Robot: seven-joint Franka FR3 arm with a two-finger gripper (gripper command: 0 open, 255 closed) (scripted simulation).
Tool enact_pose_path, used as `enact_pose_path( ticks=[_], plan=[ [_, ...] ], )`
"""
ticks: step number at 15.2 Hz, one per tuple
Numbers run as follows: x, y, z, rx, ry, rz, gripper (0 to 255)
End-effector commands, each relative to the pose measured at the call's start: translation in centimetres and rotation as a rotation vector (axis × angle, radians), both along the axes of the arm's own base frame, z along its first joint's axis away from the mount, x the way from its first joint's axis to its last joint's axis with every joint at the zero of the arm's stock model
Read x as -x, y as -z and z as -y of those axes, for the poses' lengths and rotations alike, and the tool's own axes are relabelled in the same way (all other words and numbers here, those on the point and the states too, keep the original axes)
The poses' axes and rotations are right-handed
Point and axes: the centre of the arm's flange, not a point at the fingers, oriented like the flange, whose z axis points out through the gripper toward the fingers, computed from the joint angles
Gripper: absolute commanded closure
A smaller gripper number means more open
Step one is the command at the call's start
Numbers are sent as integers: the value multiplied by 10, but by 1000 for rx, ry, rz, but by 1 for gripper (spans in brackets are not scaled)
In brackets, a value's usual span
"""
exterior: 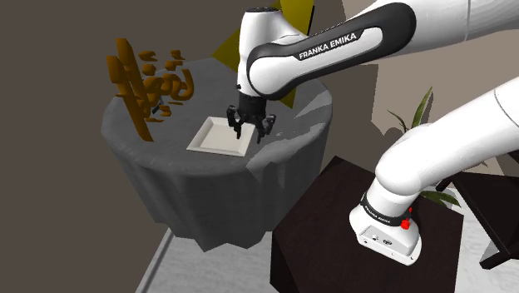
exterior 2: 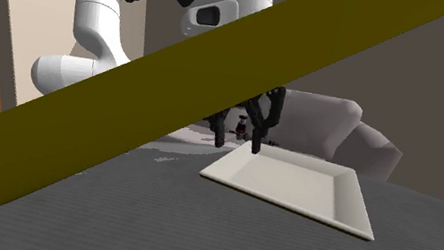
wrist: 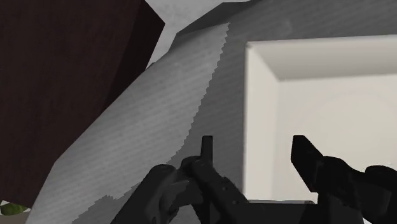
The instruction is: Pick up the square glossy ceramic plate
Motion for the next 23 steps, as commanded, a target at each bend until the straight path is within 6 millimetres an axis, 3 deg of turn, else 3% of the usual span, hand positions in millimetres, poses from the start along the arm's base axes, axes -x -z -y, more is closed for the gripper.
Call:
enact_pose_path(
  ticks=[1,9,23],
  plan=[
    [0,1,0,0,0,0,255],
    [0,1,0,0,0,0,255],
    [0,-73,0,0,0,0,255]
  ],
)
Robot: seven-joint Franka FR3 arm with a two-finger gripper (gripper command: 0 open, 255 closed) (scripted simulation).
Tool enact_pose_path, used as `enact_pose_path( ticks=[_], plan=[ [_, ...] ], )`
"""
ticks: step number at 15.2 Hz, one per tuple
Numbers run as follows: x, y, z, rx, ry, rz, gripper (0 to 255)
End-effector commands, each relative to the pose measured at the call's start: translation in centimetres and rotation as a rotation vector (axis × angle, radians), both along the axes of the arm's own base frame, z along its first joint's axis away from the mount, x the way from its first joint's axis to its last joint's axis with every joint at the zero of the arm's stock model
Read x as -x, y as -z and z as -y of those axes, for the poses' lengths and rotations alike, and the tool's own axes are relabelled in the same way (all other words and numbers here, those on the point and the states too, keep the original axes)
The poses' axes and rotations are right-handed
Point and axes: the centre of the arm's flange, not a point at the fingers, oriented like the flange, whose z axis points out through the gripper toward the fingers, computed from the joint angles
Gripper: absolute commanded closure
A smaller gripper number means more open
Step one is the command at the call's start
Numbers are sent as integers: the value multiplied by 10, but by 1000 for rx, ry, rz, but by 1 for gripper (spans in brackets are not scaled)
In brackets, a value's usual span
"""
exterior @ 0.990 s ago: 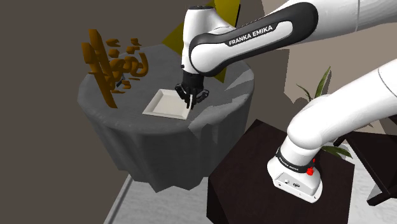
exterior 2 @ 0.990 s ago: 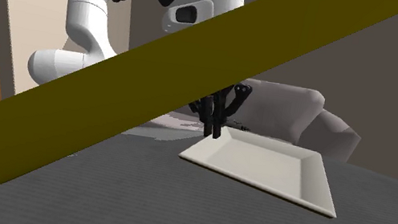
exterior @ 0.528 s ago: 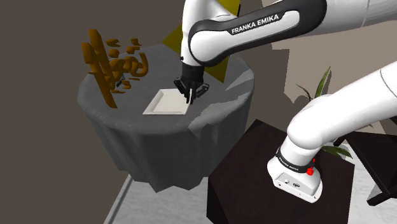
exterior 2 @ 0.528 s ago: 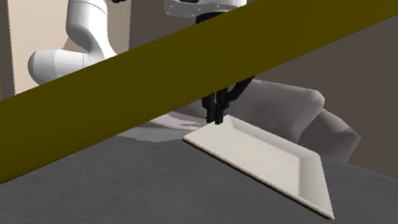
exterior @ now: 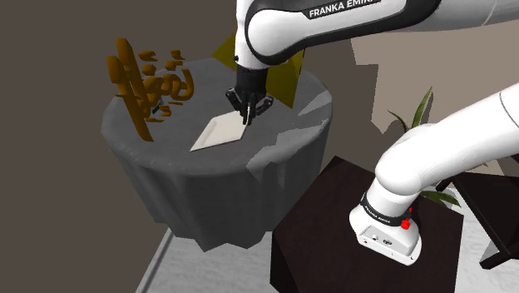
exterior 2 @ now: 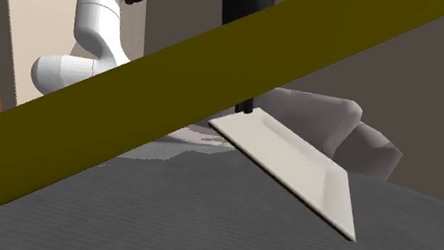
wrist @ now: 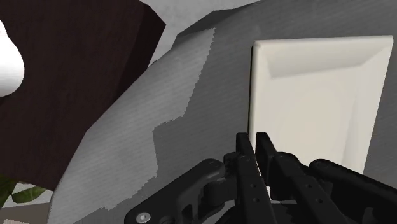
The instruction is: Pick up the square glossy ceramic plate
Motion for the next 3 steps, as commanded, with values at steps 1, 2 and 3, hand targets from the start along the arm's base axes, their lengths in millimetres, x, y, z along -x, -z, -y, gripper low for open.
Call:
enact_pose_path(
  ticks=[1,2,3],
  plan=[
    [0,-11,0,0,0,0,255],
    [0,-12,0,0,0,0,255],
    [0,-12,0,0,0,0,255]
  ],
)
